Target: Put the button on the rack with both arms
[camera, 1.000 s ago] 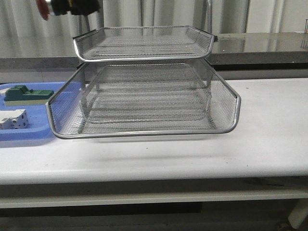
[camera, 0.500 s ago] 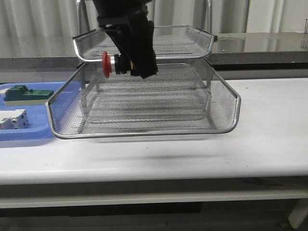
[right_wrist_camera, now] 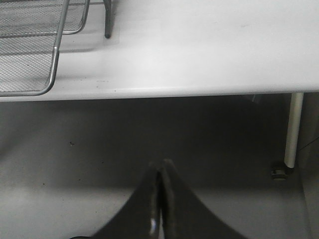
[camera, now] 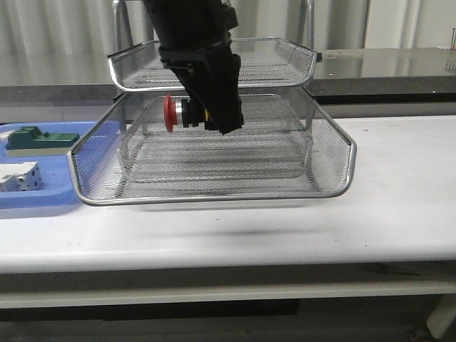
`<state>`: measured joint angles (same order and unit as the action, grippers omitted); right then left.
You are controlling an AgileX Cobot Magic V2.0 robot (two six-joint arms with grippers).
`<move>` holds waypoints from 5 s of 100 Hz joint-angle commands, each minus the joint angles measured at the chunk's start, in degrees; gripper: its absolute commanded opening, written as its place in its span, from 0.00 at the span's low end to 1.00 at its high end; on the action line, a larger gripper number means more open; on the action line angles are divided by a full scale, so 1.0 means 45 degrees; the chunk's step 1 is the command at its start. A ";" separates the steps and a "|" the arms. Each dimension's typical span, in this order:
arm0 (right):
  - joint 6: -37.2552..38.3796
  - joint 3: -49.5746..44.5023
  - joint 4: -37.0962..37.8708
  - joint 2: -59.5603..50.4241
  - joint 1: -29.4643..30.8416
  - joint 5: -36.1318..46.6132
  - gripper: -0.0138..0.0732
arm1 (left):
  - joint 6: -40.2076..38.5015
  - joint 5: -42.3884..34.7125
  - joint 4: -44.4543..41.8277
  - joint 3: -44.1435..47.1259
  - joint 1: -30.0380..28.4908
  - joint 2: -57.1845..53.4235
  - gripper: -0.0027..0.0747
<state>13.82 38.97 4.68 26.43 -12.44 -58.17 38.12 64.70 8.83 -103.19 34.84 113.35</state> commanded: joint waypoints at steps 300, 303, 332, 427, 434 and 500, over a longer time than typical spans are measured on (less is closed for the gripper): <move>-0.0042 0.0326 0.0219 0.0038 0.0014 0.0697 0.08 | -0.4646 -1.4304 0.1032 1.9118 -0.6899 -2.1040 0.57; -0.0042 0.0326 0.0219 0.0038 0.0014 0.0697 0.08 | -0.4646 -1.4689 0.1032 1.9284 -0.6899 -2.1040 0.57; -0.0042 0.0326 0.0219 0.0038 0.0014 0.0697 0.08 | -0.4646 -1.4977 0.1032 1.9581 -0.6899 -2.1040 0.57; -0.0042 0.0326 0.0458 0.0038 0.0014 0.0697 0.08 | -0.4646 -1.4977 0.1032 1.9581 -0.6899 -2.1040 0.04; -0.0042 0.0326 0.0373 0.0038 0.0014 0.0734 0.08 | -0.4646 -1.4977 0.1032 1.9581 -0.6899 -2.1040 0.04; -0.2570 0.0335 -0.3674 0.5009 -0.0028 0.1443 0.08 | -0.4646 -1.4977 0.1032 1.9581 -0.6899 -2.1040 0.04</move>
<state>5.06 38.97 -9.32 44.66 -12.44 -55.39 17.59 1.99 12.94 -13.42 3.97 18.28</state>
